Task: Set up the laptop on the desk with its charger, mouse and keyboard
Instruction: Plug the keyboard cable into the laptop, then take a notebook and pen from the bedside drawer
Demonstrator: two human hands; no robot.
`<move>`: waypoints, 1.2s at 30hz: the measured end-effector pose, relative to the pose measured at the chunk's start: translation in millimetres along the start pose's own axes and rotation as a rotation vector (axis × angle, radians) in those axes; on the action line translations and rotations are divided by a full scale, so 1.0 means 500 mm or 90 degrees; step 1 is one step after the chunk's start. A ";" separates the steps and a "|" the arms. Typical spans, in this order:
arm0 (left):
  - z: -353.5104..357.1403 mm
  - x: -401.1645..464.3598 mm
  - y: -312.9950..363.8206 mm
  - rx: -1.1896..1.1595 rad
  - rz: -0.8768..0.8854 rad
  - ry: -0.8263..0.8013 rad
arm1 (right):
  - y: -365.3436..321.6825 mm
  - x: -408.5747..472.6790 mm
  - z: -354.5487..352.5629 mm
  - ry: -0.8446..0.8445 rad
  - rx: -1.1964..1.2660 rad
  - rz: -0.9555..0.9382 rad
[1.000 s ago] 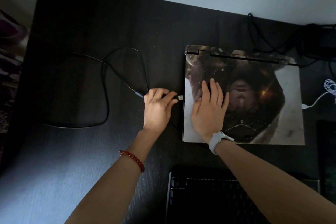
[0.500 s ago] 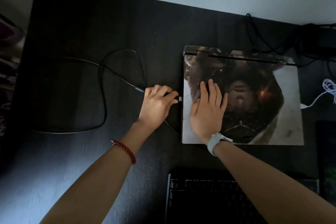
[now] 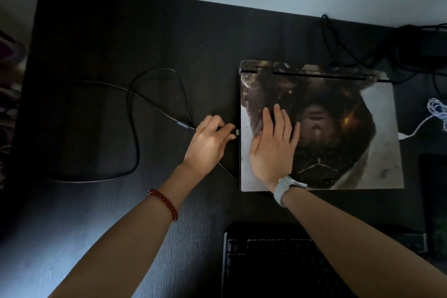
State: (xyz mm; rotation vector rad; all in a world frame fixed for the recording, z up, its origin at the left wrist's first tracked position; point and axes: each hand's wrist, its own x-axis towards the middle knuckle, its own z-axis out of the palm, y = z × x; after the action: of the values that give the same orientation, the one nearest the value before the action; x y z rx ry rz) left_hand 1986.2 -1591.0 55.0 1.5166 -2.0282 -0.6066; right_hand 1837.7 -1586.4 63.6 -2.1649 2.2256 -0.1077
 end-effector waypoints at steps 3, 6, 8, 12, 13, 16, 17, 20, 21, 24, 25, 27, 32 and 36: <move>0.002 0.002 0.001 -0.002 0.008 -0.008 | 0.001 -0.001 -0.002 -0.010 0.001 0.002; 0.005 0.005 0.001 -0.006 0.032 -0.009 | 0.001 -0.002 -0.005 -0.018 0.000 0.001; 0.007 0.007 -0.003 -0.009 0.039 -0.005 | 0.000 -0.001 -0.005 -0.017 0.004 -0.002; 0.013 0.004 -0.007 -0.003 0.036 0.010 | 0.004 0.001 0.000 -0.017 0.006 -0.003; 0.014 0.003 -0.007 0.004 0.035 0.010 | 0.006 0.003 0.002 -0.019 0.000 -0.003; 0.010 0.002 -0.003 0.050 0.025 -0.002 | 0.008 0.004 0.002 -0.042 -0.004 -0.010; 0.008 0.003 -0.001 0.074 0.014 -0.009 | 0.007 0.005 0.001 -0.052 -0.001 -0.010; -0.001 0.006 0.020 0.135 -0.084 -0.088 | 0.014 0.003 -0.006 -0.089 0.039 -0.028; -0.006 0.007 0.027 0.138 -0.132 -0.107 | 0.020 0.005 -0.010 -0.107 0.061 -0.041; -0.032 0.001 0.064 0.117 -0.242 -0.091 | 0.047 0.003 -0.045 -0.180 0.192 -0.075; -0.041 -0.004 0.085 0.112 -0.258 -0.084 | 0.060 -0.007 -0.066 -0.196 0.280 -0.057; -0.049 -0.012 0.136 0.116 -0.263 -0.097 | 0.099 -0.043 -0.114 -0.213 0.456 0.032; -0.014 -0.021 0.328 0.082 -0.195 -0.139 | 0.280 -0.196 -0.215 -0.139 0.604 0.170; 0.071 -0.083 0.544 0.019 -0.079 -0.157 | 0.481 -0.373 -0.286 -0.065 0.643 0.267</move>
State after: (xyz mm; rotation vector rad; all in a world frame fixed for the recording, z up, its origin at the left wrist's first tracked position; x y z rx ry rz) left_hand 1775.5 -1476.8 195.1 1.6649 -2.1427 -0.8526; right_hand 1592.9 -1389.9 183.8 -1.1310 1.8601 -0.8538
